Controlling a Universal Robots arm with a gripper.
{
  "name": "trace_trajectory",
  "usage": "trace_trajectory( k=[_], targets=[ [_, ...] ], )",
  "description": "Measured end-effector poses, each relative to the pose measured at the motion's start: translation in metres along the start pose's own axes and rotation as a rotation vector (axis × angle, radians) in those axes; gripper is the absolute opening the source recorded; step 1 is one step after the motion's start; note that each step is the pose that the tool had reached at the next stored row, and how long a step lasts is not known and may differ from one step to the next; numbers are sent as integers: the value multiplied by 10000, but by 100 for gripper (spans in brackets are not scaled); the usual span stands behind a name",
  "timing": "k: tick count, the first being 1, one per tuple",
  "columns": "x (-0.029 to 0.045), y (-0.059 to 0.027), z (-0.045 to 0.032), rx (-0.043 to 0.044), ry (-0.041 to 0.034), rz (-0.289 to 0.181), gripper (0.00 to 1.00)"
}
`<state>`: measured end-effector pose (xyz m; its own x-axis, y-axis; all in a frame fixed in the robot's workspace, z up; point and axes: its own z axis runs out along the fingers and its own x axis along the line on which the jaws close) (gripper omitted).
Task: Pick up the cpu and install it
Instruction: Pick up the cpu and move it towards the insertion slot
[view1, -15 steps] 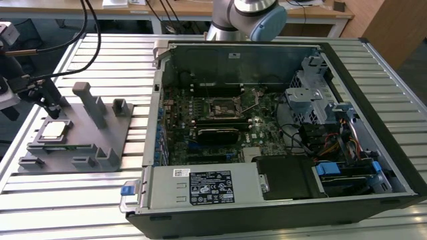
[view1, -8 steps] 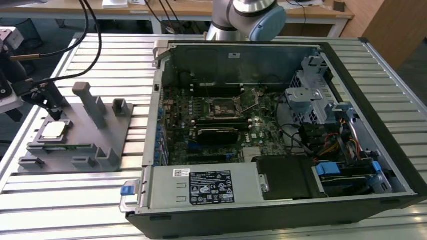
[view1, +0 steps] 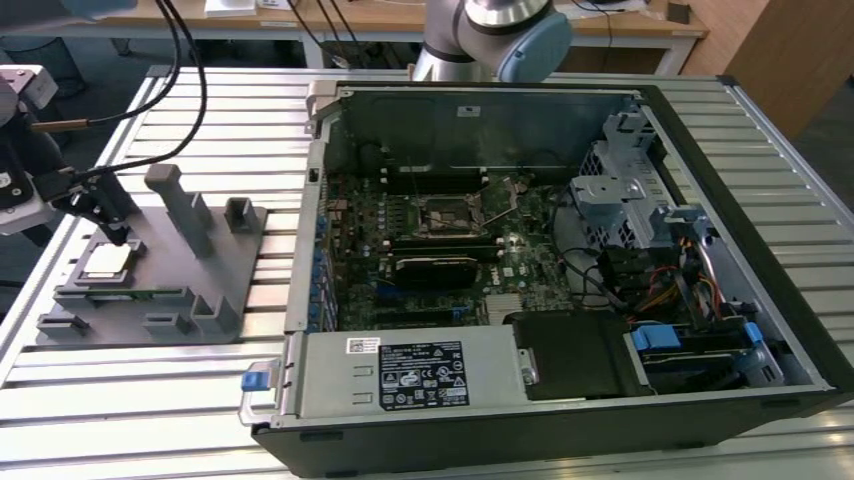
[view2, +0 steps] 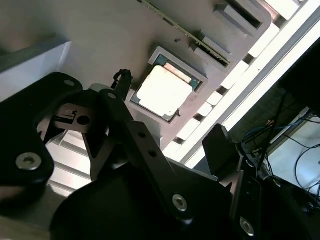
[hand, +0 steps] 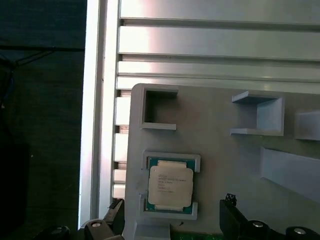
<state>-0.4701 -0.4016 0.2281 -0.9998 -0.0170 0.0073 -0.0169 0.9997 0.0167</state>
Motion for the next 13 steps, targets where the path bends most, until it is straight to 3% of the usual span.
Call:
trace_trajectory(
  k=[13],
  targets=[
    [-2,13,201,0,2,145,84]
  ],
)
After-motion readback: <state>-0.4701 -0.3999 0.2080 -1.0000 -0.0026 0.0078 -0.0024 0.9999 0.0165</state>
